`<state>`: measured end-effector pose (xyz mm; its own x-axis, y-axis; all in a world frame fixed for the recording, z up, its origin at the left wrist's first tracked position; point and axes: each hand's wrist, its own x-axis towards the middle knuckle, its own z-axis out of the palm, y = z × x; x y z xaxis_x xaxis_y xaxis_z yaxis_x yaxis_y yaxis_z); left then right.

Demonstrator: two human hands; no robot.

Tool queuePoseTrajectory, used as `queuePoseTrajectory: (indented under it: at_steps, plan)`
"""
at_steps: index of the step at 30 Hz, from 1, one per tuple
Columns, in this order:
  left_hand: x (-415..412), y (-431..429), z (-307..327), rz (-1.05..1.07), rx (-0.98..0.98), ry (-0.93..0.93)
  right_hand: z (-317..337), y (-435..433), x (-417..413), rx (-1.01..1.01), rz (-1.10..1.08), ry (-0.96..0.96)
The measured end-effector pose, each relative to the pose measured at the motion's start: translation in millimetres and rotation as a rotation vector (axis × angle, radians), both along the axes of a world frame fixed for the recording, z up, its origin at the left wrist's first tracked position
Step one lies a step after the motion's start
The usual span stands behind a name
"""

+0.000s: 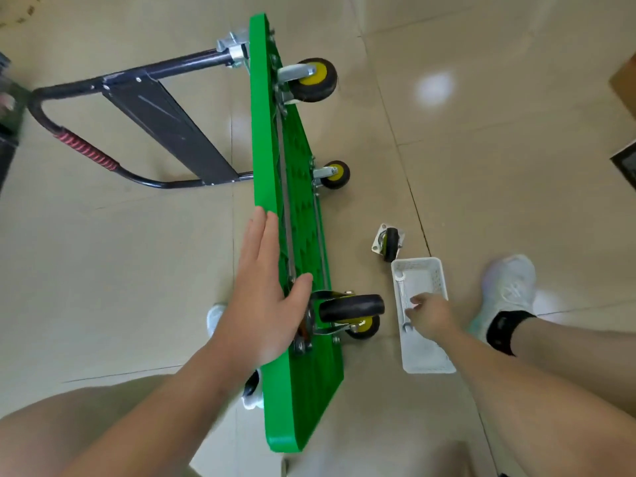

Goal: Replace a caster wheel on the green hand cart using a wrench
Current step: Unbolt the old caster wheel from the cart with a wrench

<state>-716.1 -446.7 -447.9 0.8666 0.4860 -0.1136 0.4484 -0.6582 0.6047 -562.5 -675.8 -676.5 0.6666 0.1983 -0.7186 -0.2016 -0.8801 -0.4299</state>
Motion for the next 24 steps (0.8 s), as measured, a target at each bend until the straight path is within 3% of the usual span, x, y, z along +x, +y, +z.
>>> queuePoseTrajectory:
  at_steps: [11,24]
  plan:
    - [-2.1,-3.3,0.5,0.013,0.092,-0.023,-103.1,11.7,14.8,-0.158,-0.079,0.006]
    - [-2.9,-3.9,-4.9,0.036,0.082,-0.118,-132.7,26.1,6.8,-0.282,0.036,-0.095]
